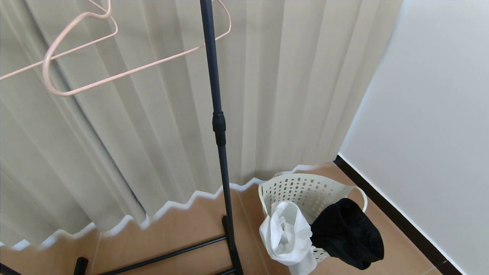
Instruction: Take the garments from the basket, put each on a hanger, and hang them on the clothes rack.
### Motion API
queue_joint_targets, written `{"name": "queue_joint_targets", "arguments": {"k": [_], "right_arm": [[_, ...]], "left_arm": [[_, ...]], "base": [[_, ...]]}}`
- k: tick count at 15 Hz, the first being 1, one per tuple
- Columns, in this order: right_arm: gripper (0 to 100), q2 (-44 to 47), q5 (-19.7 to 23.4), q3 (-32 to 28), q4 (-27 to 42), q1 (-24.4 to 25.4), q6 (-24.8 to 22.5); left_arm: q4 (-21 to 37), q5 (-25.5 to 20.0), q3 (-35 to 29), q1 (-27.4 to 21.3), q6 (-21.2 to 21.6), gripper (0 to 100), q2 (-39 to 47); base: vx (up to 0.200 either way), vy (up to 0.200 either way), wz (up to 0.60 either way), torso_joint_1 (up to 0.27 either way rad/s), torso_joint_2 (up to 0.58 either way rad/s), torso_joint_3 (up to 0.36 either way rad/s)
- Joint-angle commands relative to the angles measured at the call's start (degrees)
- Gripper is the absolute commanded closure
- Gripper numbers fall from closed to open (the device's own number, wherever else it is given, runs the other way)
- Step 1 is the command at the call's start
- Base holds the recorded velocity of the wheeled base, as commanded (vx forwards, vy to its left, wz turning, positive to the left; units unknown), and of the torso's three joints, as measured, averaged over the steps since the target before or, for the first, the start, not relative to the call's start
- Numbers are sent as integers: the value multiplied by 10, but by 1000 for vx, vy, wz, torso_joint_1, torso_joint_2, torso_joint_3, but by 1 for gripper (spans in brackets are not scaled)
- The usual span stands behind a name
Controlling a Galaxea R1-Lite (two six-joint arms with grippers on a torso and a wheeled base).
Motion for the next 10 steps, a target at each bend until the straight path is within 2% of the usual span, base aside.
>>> {"name": "queue_joint_targets", "arguments": {"k": [1,6,10], "right_arm": [[0,1,0,0,-1,1,0],[0,1,0,0,0,0,0],[0,1,0,0,-1,0,0]], "left_arm": [[0,-1,0,0,0,0,0],[0,-1,0,0,-1,0,0],[0,-1,0,0,-1,0,0]], "base": [[0,0,0,0,0,0],[0,0,0,0,0,0],[0,0,0,1,5,-146]]}}
